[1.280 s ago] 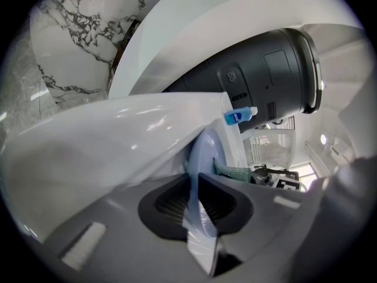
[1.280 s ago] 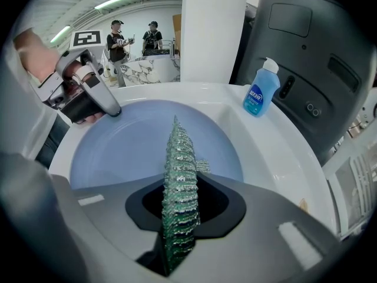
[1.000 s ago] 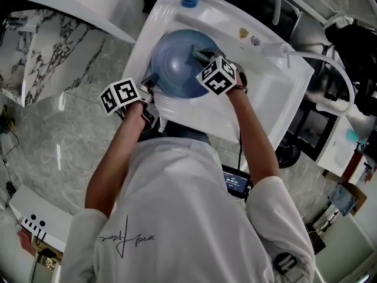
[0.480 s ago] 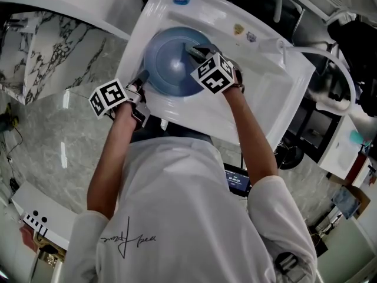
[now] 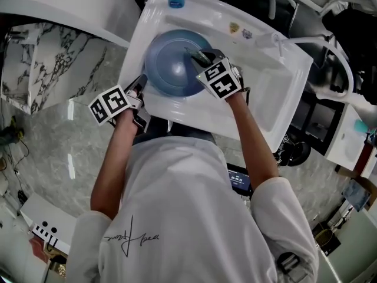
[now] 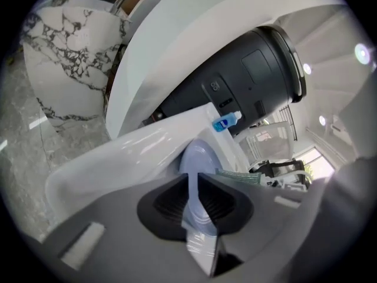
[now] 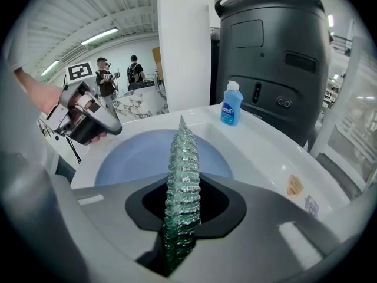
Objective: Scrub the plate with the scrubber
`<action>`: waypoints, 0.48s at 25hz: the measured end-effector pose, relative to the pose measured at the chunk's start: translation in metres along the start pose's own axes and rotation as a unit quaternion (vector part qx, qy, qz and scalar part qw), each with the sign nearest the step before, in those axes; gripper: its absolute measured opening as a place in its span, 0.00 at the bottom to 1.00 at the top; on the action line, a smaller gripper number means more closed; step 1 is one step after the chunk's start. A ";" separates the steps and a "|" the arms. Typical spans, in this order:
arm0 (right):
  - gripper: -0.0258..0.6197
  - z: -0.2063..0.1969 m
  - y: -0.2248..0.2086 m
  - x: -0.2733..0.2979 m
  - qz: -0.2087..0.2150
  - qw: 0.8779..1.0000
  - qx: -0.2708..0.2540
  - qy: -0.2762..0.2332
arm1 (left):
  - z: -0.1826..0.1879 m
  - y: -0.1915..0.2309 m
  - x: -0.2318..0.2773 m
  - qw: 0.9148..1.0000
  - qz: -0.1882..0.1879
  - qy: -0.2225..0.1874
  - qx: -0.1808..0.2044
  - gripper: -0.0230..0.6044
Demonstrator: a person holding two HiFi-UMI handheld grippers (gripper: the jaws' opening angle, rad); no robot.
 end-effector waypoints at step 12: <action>0.13 0.004 0.029 -0.039 -0.040 0.994 0.078 -0.064 | 0.033 -0.025 -0.031 0.991 -0.025 -0.040 0.128 0.18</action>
Point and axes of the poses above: the fingertips, and each gripper's own axes: x forward along the fingers, y to its left, z out of its top, the point moved 2 cm from there along -x, backward along the fingers, and after that the axes turned 9 degrees about x, right-handed, at the moved point
